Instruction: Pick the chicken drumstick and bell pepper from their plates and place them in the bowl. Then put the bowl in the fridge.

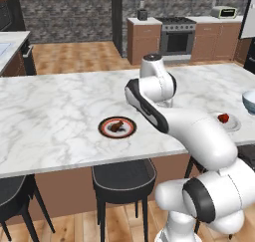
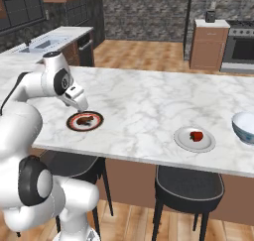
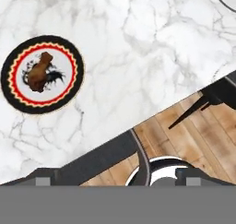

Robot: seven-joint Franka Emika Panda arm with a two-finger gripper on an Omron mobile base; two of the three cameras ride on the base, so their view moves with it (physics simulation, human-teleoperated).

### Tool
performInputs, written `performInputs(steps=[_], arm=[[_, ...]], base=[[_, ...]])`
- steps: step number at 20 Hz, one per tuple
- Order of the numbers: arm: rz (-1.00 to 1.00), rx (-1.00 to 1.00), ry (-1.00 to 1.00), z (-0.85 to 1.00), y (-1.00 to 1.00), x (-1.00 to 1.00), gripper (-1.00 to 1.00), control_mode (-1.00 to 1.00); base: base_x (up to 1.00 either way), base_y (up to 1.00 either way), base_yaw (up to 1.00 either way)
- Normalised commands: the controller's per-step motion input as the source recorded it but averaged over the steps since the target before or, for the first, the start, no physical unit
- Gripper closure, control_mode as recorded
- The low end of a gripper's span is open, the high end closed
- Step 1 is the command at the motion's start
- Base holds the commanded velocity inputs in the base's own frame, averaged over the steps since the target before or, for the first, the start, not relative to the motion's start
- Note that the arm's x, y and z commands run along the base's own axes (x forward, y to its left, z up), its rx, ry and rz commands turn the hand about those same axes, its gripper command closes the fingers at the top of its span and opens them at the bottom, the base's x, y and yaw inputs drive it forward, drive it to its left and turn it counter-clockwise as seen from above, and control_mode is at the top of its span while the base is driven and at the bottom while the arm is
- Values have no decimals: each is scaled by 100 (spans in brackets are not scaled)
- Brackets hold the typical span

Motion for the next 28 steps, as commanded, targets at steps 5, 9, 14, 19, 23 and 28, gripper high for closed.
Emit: performInputs(steps=[5, 9, 14, 19, 23, 28], arm=[[-18, 9, 15, -35, 3, 48, -100, -100], [-6, 19, 14, -34, 6, 45, -100, -100], [0, 6, 1, -31, 21, 36, -100, -100], [0, 0, -1, -32, 24, 33, -100, -100], [0, 0, 0, -33, 23, 35, -100, -100], [0, 0, 1, -30, 14, 32, -100, -100]], base=[[0, 0, 0], [0, 0, 0], [0, 0, 0], [0, 0, 0], [0, 0, 0], [0, 0, 0]])
